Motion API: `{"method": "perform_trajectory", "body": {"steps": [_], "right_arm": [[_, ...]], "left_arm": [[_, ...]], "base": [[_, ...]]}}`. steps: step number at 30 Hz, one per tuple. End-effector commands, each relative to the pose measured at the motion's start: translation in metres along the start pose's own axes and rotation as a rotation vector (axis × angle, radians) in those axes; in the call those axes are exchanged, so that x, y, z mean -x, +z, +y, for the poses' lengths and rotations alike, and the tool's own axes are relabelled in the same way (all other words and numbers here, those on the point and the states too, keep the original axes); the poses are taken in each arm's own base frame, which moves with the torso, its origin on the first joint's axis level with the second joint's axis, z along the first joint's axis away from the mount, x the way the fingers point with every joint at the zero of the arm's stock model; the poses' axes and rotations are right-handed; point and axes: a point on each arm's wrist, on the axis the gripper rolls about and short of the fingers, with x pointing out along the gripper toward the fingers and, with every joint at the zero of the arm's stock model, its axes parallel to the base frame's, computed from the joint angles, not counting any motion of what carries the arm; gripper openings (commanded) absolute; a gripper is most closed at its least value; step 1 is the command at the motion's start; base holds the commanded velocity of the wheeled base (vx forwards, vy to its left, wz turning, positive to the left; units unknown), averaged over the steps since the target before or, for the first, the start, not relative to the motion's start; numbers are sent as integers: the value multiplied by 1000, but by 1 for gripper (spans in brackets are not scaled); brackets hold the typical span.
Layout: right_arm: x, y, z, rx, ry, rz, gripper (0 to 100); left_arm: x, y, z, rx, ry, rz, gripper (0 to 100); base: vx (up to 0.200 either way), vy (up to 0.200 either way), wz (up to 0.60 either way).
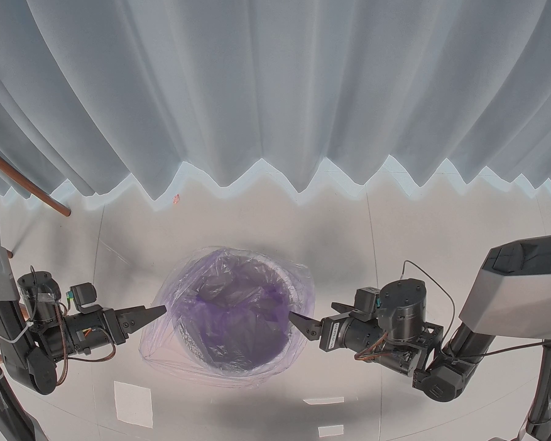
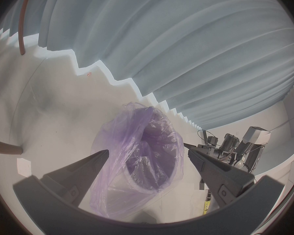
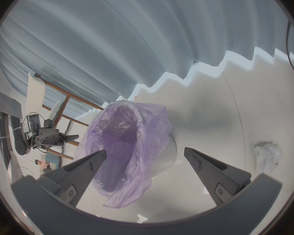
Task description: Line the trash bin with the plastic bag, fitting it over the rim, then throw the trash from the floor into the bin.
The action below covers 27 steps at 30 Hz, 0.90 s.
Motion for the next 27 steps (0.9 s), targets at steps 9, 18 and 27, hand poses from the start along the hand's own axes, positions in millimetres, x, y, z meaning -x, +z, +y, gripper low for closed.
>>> {"method": "perform_trajectory", "body": {"steps": [9, 18, 27], "right_arm": [[-19, -10, 7, 105, -31, 7, 0], [-12, -14, 3, 100, -44, 19, 0], [-18, -42, -30, 85, -89, 2, 0]], "left_arm": [[0, -3, -1, -2, -3, 12, 100], [0, -4, -1, 1, -2, 15, 100], [-1, -4, -1, 3, -1, 17, 100]], "base": [[0, 0, 0], [0, 0, 0], [0, 0, 0]]}}
